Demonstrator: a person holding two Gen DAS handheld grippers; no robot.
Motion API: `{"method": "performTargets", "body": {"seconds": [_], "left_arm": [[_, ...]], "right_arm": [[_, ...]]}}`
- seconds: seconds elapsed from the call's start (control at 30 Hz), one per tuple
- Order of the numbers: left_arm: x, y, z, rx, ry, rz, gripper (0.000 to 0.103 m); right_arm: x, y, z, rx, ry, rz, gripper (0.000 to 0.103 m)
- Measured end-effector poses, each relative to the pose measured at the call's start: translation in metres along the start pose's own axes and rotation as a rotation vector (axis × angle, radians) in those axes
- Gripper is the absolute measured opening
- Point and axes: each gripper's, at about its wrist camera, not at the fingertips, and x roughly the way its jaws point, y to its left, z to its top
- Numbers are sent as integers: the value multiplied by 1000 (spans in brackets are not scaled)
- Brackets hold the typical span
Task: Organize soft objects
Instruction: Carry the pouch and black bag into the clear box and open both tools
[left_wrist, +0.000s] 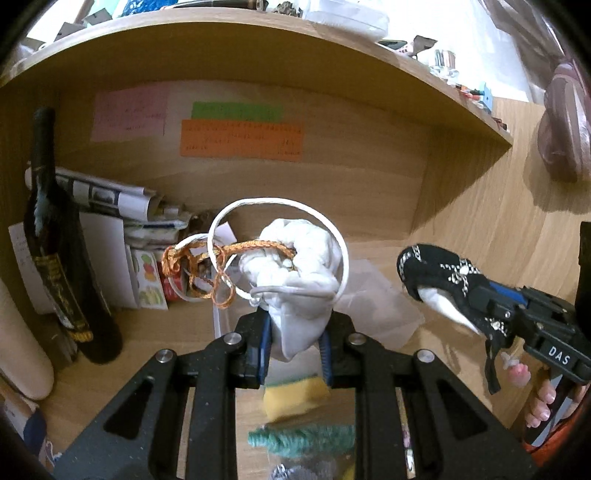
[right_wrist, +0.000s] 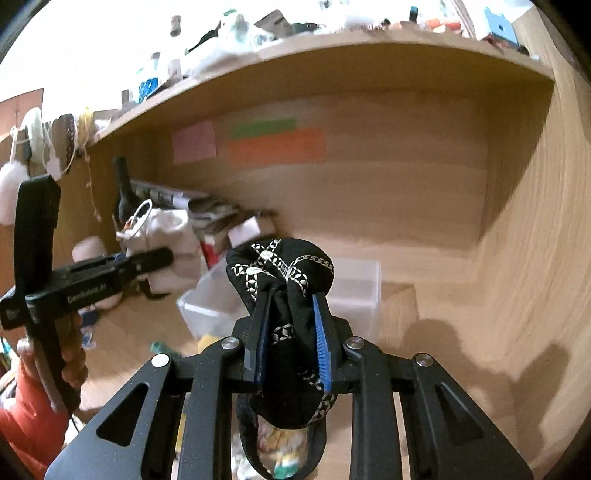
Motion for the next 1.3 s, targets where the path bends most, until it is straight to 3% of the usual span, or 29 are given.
{"method": "performTargets", "body": {"seconds": [0.23, 0.47, 0.87, 1.2, 1.3], "left_arm": [[21, 5, 11, 4, 34, 26, 22], [58, 14, 11, -1, 122, 39, 22], [123, 21, -6, -18, 341, 8, 22], [140, 16, -13, 10, 423, 21, 22], [142, 17, -13, 15, 426, 34, 23]], "right_arm": [[22, 1, 24, -30, -27, -34, 20], [64, -8, 37, -36, 25, -55, 20], [137, -13, 26, -51, 214, -37, 20], [177, -20, 5, -67, 389, -10, 21], [181, -19, 1, -70, 423, -2, 25]]}}
